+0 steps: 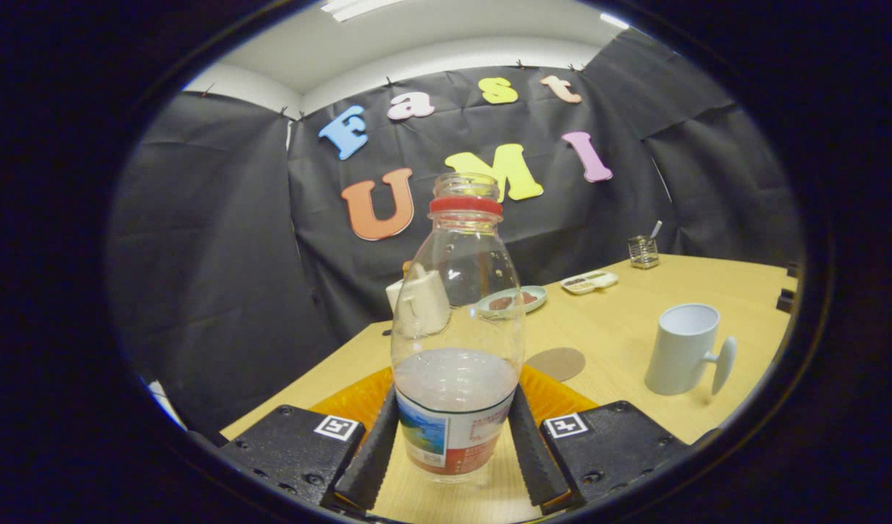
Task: Take the bottle from table, then pour the juice into the cup, finally place the bottle on the coaster
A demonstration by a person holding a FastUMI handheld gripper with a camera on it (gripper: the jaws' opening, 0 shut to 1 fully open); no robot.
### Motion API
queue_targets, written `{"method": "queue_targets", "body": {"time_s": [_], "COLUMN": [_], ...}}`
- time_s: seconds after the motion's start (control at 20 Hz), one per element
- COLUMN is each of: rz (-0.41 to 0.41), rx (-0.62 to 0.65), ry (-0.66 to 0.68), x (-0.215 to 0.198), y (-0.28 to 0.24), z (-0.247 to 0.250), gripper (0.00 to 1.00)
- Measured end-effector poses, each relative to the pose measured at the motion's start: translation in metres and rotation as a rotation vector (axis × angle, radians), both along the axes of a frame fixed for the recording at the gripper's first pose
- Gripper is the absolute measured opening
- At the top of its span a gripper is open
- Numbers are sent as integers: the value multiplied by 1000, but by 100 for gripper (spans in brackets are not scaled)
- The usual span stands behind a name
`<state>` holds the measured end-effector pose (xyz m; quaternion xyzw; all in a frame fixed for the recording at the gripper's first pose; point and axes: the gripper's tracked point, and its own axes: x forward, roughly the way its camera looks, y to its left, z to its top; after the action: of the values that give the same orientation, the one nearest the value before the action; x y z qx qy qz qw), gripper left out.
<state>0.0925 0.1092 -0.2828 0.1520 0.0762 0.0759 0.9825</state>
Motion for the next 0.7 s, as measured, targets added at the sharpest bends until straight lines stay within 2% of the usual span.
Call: {"method": "queue_targets", "body": {"time_s": [0.2,0.4,0.55,0.7], "rz": [4,34,27,41], "rx": [142,313,410,615], "ry": [97,137,177,169], "x": [1,-1,-1,0], "y": [-4,2,-7,-19], "z": [-9,-3,-6,17], "gripper": [78,78,78,77]}}
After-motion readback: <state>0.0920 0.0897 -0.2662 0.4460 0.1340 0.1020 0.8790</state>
